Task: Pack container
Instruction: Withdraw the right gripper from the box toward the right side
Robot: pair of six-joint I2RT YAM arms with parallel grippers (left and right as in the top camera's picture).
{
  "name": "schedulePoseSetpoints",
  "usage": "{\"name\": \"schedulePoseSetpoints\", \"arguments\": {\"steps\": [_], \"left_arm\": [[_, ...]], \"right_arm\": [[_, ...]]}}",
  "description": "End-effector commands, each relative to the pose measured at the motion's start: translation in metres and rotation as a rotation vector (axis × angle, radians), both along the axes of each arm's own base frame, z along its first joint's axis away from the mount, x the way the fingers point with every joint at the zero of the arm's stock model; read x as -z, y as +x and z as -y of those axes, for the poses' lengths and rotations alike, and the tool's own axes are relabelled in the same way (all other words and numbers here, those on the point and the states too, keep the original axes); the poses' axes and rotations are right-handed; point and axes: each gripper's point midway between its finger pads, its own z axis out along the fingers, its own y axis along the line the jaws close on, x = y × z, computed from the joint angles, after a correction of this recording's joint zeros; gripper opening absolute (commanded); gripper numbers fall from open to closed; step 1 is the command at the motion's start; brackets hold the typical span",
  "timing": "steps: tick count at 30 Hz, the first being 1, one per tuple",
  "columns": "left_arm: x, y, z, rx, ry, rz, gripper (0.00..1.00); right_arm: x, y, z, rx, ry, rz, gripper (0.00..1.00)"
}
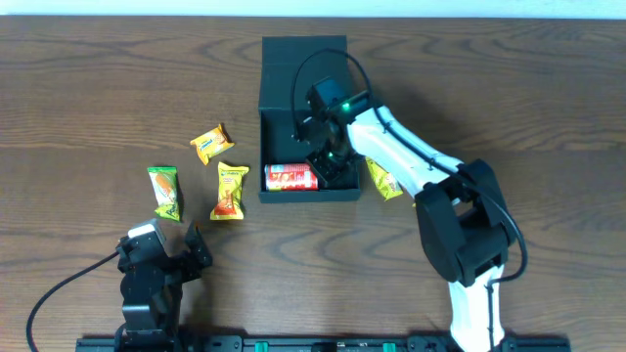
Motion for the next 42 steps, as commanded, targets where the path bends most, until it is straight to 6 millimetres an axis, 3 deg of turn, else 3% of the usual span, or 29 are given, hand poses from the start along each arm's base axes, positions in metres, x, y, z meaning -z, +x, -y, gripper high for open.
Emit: {"name": "schedulePoseSetpoints", "arguments": {"steps": [1, 10, 15, 18, 21, 24, 29, 31, 34, 36, 37, 39, 40, 41, 42], "left_arm": [[0.005, 0.000, 0.001, 0.014, 0.019, -0.007, 0.95], [0.005, 0.000, 0.001, 0.014, 0.019, -0.007, 0.95], [0.005, 0.000, 0.001, 0.014, 0.019, -0.007, 0.95], [0.005, 0.000, 0.001, 0.014, 0.019, -0.007, 0.95], [0.005, 0.000, 0.001, 0.014, 0.019, -0.007, 0.95], [0.005, 0.000, 0.001, 0.014, 0.019, -0.007, 0.95], [0.005, 0.000, 0.001, 0.014, 0.019, -0.007, 0.95], [0.005, 0.000, 0.001, 0.014, 0.019, -0.007, 0.95], [0.005, 0.000, 0.001, 0.014, 0.019, -0.007, 0.95], [0.005, 0.000, 0.001, 0.014, 0.019, -0.007, 0.95], [0.005, 0.000, 0.001, 0.014, 0.019, -0.007, 0.95], [0.005, 0.000, 0.001, 0.014, 0.019, -0.007, 0.95], [0.005, 0.000, 0.001, 0.014, 0.019, -0.007, 0.95], [0.005, 0.000, 0.001, 0.014, 0.019, -0.007, 0.95], [0.005, 0.000, 0.001, 0.014, 0.019, -0.008, 0.95]], "right_arm": [[-0.002, -0.004, -0.008, 0.002, -0.005, 0.014, 0.02], [-0.002, -0.015, -0.020, -0.039, -0.008, 0.015, 0.01], [-0.005, -0.017, -0.009, -0.035, -0.064, 0.011, 0.01], [-0.019, -0.010, -0.004, -0.030, -0.090, 0.057, 0.02], [-0.050, 0.008, -0.002, -0.014, -0.098, 0.166, 0.02], [-0.097, 0.026, -0.001, 0.011, -0.073, 0.302, 0.02], [-0.194, 0.047, 0.011, 0.059, -0.008, 0.562, 0.01], [-0.232, 0.046, 0.020, 0.031, 0.024, 0.657, 0.02], [-0.267, 0.035, 0.039, 0.003, 0.028, 0.733, 0.19], [-0.284, 0.030, 0.052, 0.027, 0.028, 0.767, 0.24], [-0.297, 0.026, 0.063, 0.045, 0.031, 0.795, 0.33], [-0.311, 0.022, 0.074, 0.069, 0.036, 0.825, 0.58], [-0.318, 0.019, 0.081, 0.082, 0.038, 0.839, 0.75], [-0.323, 0.017, 0.087, 0.095, 0.040, 0.850, 0.99], [-0.328, 0.016, 0.092, 0.107, 0.041, 0.860, 0.99]]}}
